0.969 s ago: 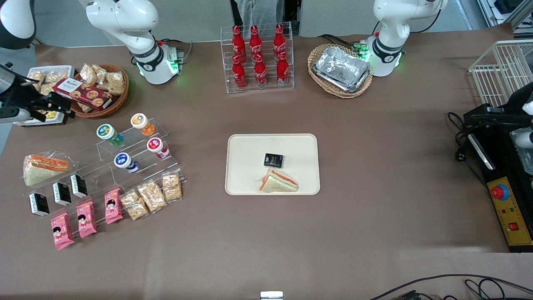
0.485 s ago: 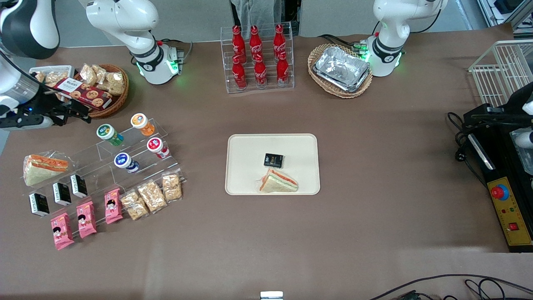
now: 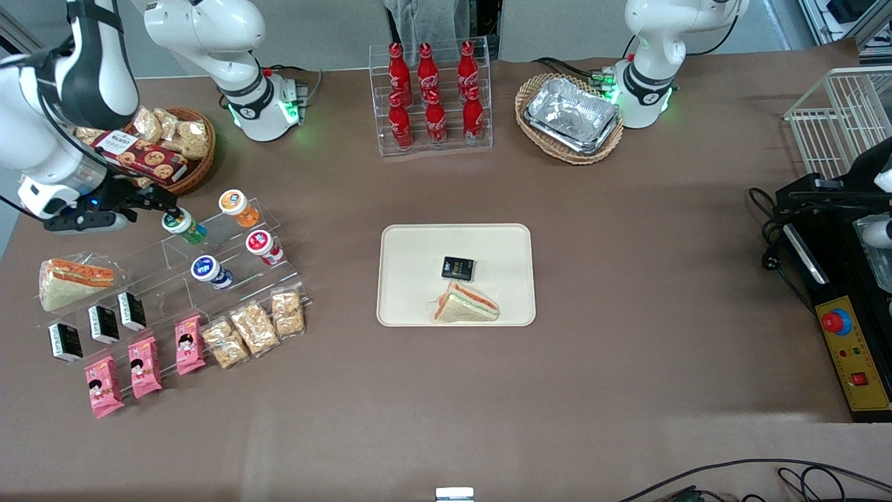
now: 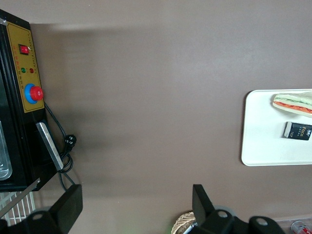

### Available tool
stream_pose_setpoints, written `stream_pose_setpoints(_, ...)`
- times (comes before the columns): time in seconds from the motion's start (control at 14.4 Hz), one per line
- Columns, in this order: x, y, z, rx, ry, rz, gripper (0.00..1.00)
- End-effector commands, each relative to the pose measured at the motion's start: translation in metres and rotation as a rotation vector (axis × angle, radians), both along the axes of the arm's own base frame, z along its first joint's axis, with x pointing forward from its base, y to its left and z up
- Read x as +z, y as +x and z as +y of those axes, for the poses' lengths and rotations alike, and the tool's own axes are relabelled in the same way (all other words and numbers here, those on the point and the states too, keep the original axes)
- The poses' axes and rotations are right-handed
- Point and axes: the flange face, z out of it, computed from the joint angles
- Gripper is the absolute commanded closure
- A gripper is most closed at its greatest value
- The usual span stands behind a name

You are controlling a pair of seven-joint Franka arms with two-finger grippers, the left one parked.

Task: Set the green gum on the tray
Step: 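Lower the right gripper onto the green gum bottle and close it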

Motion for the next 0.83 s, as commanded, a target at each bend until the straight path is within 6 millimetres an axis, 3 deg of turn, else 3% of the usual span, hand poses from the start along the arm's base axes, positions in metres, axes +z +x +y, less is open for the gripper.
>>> stream_pose_setpoints(0.0, -0.016, 0.000, 0.001, -0.015, 0.001, -0.006, 0.00)
stream_pose_setpoints(0.35, -0.030, -0.004, 0.019, -0.039, -0.002, -0.005, 0.00)
stream_pose_setpoints(0.62, -0.040, -0.010, 0.020, -0.039, -0.002, -0.007, 0.00)
stream_pose_setpoints(0.69, -0.040, -0.010, 0.020, -0.039, -0.002, -0.010, 0.03)
stream_pose_setpoints(0.76, -0.044, -0.011, 0.020, -0.037, -0.003, -0.008, 0.18)
